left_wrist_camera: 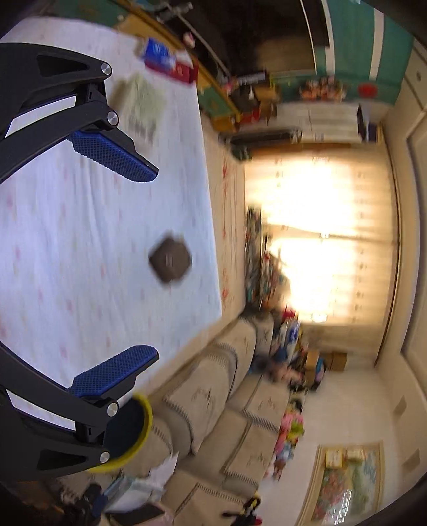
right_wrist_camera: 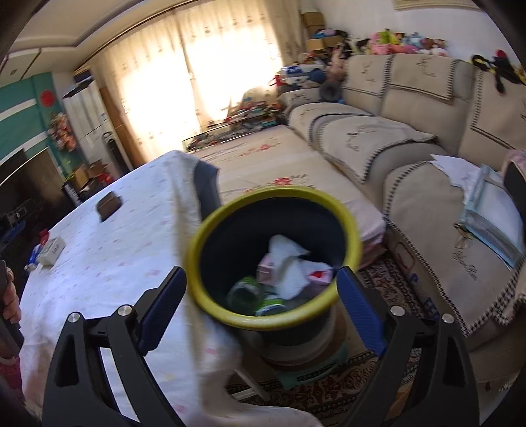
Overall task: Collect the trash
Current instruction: 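Carry the jar with the left gripper over the bin and release, then reach the right gripper to the brown square container and grasp it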
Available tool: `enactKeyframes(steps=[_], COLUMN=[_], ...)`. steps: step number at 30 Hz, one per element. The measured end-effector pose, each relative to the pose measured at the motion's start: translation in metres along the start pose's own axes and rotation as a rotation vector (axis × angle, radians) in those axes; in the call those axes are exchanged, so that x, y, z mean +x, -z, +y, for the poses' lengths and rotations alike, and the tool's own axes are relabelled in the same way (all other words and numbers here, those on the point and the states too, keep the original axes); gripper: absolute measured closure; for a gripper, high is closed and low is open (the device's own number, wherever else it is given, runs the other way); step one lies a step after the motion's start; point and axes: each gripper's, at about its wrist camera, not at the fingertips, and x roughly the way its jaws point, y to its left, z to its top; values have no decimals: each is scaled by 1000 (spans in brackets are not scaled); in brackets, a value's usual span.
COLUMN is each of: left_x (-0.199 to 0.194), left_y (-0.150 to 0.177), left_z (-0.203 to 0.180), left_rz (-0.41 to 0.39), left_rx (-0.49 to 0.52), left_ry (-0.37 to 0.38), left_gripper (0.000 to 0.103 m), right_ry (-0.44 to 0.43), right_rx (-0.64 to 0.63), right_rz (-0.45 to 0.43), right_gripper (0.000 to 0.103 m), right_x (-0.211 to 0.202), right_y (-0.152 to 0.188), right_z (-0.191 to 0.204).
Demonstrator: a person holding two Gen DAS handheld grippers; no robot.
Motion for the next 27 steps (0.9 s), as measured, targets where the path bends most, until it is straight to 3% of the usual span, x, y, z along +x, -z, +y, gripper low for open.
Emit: enactKeyframes(steps=[6,11,19,27], left_x=[4,9,12,9], left_y=[10,25,38,41], left_z=[100,155,167,180], left_rz=[-27,-30,-6,0], left_rx=[-108,-247,-340,-415], left_ry=[-178,-197,-218,-232], left_gripper=[5,5,5,5], right_ry=[-169,-275,-329,-271], right_rx=[-111,-253,-426,-560], right_rz=[42,52,100,169], right_gripper=[15,14,12,12], right_x=[27,49,131,221], right_y=[-29,-59,-91,-108], right_z=[81,161,267,315])
